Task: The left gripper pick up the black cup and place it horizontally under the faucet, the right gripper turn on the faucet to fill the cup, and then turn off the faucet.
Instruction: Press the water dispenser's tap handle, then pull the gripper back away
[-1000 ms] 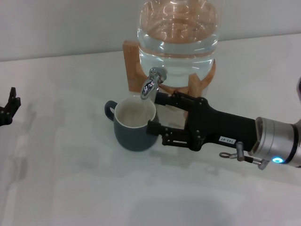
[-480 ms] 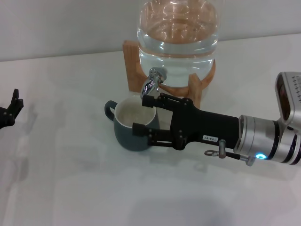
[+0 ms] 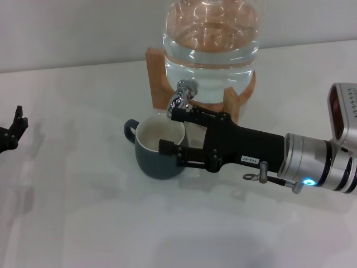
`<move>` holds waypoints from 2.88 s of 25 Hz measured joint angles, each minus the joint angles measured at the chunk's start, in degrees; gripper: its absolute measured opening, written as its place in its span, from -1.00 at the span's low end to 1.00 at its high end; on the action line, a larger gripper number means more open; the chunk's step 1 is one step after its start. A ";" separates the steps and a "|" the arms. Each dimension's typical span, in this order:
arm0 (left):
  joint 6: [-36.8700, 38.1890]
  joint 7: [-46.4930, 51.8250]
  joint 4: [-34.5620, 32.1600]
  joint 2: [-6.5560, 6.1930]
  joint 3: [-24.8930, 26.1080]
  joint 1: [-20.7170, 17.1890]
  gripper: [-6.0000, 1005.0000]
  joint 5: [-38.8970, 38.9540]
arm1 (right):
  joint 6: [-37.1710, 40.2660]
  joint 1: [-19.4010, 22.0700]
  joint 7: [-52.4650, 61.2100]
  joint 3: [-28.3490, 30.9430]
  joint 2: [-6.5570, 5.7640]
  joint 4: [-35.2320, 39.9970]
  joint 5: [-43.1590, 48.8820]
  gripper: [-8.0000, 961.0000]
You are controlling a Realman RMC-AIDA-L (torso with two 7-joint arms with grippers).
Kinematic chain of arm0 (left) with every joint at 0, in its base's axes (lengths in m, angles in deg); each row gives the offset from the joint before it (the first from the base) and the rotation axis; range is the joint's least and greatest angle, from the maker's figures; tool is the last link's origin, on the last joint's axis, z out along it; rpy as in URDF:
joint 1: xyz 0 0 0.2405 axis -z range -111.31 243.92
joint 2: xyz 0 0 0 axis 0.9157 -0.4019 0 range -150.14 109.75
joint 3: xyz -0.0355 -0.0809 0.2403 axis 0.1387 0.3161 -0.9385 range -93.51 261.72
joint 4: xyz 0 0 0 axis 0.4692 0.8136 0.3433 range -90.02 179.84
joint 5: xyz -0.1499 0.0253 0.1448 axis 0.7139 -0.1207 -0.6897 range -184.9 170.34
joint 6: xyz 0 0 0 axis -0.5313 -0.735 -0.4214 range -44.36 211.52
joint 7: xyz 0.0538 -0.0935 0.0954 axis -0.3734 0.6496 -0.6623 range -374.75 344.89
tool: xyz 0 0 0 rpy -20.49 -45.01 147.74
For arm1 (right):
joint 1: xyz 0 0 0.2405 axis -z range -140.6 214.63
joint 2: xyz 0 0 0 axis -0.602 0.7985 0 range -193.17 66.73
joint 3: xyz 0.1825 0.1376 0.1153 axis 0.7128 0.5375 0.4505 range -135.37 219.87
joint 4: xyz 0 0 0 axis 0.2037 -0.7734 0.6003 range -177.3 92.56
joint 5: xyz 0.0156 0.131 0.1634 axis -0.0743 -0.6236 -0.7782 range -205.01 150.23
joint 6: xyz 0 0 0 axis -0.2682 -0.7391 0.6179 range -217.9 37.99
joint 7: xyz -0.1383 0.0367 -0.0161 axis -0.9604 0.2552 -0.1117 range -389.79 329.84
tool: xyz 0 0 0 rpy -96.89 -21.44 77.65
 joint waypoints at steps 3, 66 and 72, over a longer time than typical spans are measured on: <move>-0.26 0.01 0.00 -0.02 0.00 0.04 0.78 0.00 | 0.06 0.34 -0.23 0.13 0.00 0.04 -0.37 0.72; -0.43 -0.26 0.00 -0.12 -0.09 1.12 0.78 -0.09 | 0.58 1.21 -0.45 4.13 -0.85 0.87 -0.60 0.68; -0.43 -0.26 0.00 -0.12 -0.09 1.12 0.78 -0.09 | 0.64 1.31 -0.45 4.67 -1.02 0.87 -0.56 0.68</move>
